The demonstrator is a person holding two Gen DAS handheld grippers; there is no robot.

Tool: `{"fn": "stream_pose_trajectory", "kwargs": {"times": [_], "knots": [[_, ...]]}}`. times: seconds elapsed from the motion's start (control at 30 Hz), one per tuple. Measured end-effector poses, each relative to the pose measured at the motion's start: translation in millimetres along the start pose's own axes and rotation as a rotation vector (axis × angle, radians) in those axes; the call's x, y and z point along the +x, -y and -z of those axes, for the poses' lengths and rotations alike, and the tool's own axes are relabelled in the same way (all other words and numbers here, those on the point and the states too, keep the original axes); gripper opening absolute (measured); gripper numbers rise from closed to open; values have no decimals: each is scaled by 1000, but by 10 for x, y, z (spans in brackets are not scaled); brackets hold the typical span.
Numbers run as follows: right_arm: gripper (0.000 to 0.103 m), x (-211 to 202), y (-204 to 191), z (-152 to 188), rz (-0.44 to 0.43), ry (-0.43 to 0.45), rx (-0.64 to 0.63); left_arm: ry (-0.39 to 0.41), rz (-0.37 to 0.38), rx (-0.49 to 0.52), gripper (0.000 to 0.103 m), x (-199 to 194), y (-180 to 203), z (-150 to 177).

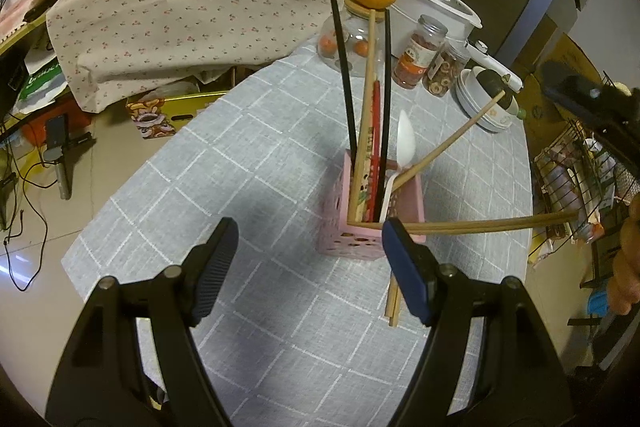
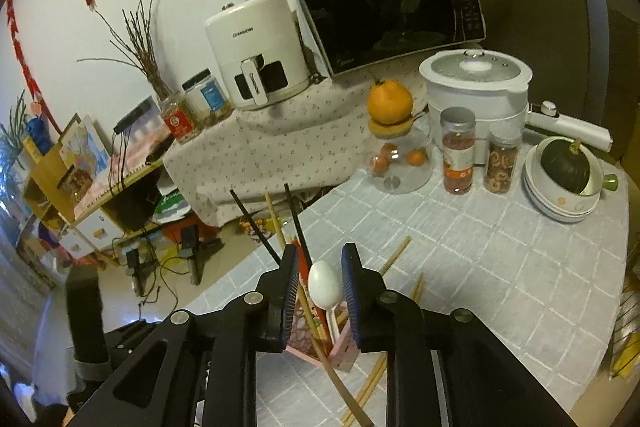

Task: Organize utensils
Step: 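Move the right tool down to the last wooden chopsticks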

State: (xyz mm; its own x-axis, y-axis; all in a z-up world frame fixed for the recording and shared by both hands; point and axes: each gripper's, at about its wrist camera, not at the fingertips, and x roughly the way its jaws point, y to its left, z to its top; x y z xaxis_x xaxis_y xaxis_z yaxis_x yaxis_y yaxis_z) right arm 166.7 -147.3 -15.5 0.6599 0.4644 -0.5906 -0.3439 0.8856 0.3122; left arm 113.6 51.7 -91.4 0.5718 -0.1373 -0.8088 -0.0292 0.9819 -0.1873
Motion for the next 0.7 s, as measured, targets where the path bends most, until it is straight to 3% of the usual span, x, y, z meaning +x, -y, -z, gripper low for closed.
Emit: {"fn": "stream_pose_trajectory", "kwargs": {"times": [0.3,0.53,0.7], "knots": [[49,-321,367,1,95,14,11,-17,8,0,75,26,-2,33],[50,-53,977,213,177,-94,89,0,35,-9,77,90,-16,142],[50,360,1210,491,166,-214,125,-28,57,-17,77,238,-56,251]]}}
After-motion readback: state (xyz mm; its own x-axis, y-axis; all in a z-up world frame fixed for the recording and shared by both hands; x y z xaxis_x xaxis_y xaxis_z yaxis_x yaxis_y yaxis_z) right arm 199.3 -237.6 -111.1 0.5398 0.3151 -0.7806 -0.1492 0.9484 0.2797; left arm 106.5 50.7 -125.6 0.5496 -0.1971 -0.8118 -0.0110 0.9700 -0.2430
